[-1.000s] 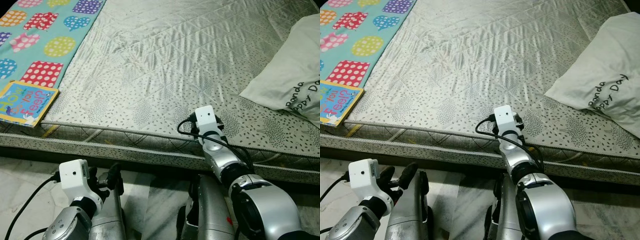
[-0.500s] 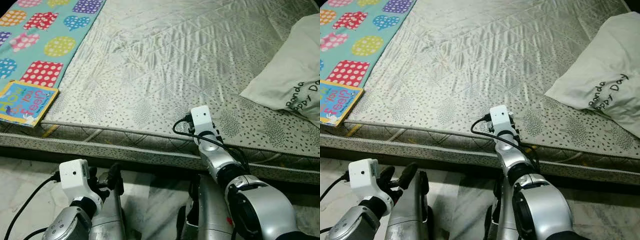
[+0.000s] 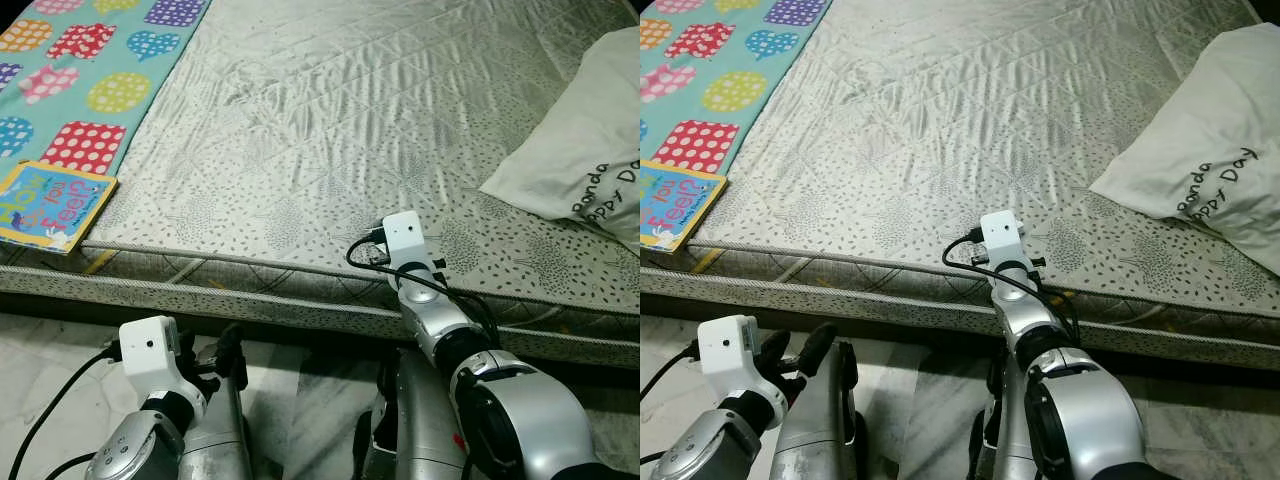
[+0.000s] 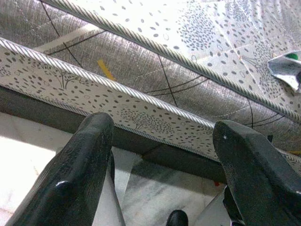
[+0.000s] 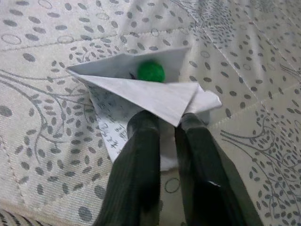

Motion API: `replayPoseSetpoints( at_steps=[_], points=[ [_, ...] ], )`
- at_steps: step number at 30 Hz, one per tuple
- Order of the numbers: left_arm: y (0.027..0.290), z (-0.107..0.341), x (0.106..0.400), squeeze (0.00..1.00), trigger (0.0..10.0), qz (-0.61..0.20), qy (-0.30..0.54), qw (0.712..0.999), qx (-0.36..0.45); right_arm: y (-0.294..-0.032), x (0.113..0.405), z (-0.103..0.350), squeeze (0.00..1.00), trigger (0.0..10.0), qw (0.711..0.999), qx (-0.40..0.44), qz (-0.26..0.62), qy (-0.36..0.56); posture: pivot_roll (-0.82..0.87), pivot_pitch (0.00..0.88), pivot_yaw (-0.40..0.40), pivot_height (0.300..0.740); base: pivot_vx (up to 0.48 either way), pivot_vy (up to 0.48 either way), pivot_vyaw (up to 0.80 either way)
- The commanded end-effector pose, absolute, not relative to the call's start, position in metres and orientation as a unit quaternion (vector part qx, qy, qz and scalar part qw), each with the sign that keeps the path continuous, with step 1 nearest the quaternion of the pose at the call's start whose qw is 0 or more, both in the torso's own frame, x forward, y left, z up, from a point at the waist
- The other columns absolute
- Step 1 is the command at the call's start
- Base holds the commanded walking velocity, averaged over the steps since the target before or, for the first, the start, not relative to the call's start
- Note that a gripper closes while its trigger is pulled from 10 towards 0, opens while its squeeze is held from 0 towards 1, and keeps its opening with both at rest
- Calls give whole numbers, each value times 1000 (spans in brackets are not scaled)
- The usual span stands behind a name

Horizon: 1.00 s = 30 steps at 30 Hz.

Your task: Clean up the room

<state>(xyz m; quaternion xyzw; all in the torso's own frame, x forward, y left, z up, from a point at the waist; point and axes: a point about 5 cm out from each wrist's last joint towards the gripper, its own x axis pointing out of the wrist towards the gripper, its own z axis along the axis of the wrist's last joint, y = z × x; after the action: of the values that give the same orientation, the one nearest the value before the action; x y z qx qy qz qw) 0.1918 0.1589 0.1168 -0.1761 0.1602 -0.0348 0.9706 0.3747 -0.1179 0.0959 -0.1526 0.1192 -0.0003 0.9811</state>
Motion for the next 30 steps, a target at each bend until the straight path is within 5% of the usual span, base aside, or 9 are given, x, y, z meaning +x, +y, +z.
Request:
replayPoseSetpoints(
  at_steps=[1,14,16,17,18,24,30],
  points=[
    [161,114,190,0,10000,-26,168,970,-173,-125,369,85,0,0,978,-156,-3,137,283,255,-40,543,0,0,0],
    [159,113,194,0,10000,-31,166,970,-173,-154,361,74,0,0,972,-187,-2,142,270,239,-38,543,0,0,0],
    [160,113,195,0,10000,-31,164,971,-171,-156,362,76,16,4275,973,-192,12,129,263,234,-39,543,0,0,0],
    [160,113,195,0,10000,-31,163,971,-171,-156,362,77,16,4275,973,-196,14,125,262,233,-38,543,0,0,0],
    [159,114,195,0,10000,-34,161,972,-166,-155,362,79,1000,10000,974,-193,17,117,260,232,-39,543,0,0,0],
    [157,115,198,0,10000,-44,156,974,-157,-150,364,88,1000,10000,981,-176,41,70,254,223,-32,543,0,0,0],
    [159,114,197,0,10000,-39,162,971,-171,-138,360,73,1000,10000,979,-123,76,143,259,225,-24,543,0,0,0]
  ],
)
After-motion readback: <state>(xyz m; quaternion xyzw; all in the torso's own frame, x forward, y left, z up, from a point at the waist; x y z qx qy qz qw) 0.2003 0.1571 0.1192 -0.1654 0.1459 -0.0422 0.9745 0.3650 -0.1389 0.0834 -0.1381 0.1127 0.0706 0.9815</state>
